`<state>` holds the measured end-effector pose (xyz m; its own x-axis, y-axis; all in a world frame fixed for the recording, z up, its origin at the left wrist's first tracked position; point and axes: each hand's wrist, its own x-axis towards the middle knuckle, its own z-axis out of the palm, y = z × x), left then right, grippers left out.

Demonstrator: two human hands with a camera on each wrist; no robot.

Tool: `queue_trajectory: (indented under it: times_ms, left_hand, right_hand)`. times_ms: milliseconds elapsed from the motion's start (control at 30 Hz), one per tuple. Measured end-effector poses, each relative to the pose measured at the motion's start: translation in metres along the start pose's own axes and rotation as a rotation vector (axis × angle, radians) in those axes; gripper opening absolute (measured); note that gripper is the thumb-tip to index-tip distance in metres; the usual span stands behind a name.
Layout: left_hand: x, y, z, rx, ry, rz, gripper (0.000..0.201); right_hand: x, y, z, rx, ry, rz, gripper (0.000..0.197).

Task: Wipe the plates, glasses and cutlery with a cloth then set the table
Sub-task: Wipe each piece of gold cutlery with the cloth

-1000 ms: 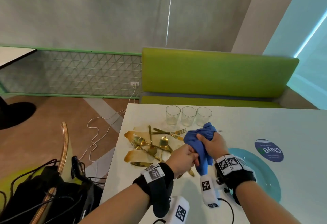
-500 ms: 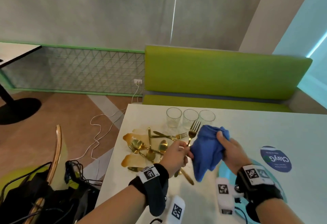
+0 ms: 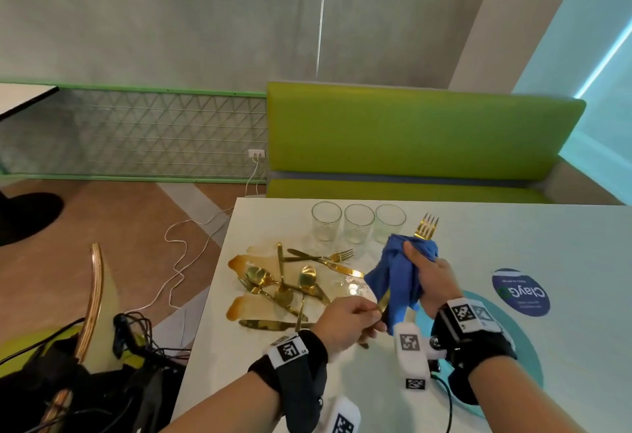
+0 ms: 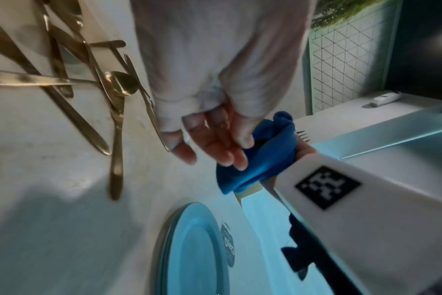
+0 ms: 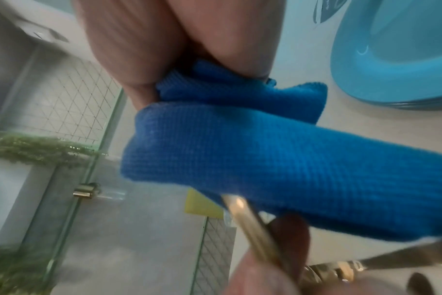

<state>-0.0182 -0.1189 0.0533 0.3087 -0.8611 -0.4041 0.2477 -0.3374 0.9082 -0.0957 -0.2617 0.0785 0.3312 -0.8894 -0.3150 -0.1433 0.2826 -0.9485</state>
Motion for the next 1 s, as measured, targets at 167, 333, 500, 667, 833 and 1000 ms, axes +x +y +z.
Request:
queue_trajectory:
  times_ms: [167, 333, 500, 667, 833, 1000]
  left_hand:
    - [0.004, 0.002, 0.000, 0.074, 0.087, 0.059, 0.027]
    - [0.002, -0.012, -0.008, 0.198, 0.078, 0.041, 0.025]
    - [0.008, -0.002, -0.034, 0.313, 0.219, 0.067, 0.012]
    - [0.006, -0.022, -0.025, 0.250, 0.200, 0.041, 0.005]
    - [0.009, -0.029, -0.032, 0.087, 0.321, -0.010, 0.015]
    - [0.008, -0.024, -0.073, 0.022, 0.545, -0.024, 0.014]
  right_hand:
    - [-0.022, 0.029, 0.014, -0.172, -0.129, -0.072, 0.020]
    - [-0.027, 0.039, 0.010, -0.442, -0.257, -0.140, 0.023]
    - [-0.030, 0.037, -0.003, -0.737, -0.395, -0.111, 0.010]
    - [-0.059, 0.067, 0.006, -0.848, -0.600, -0.103, 0.011]
    - [-0.062, 0.068, 0.012, -0.890, -0.670, -0.105, 0.026]
    - [-0.049, 0.065, -0.012, -0.934, -0.541, -0.048, 0.024]
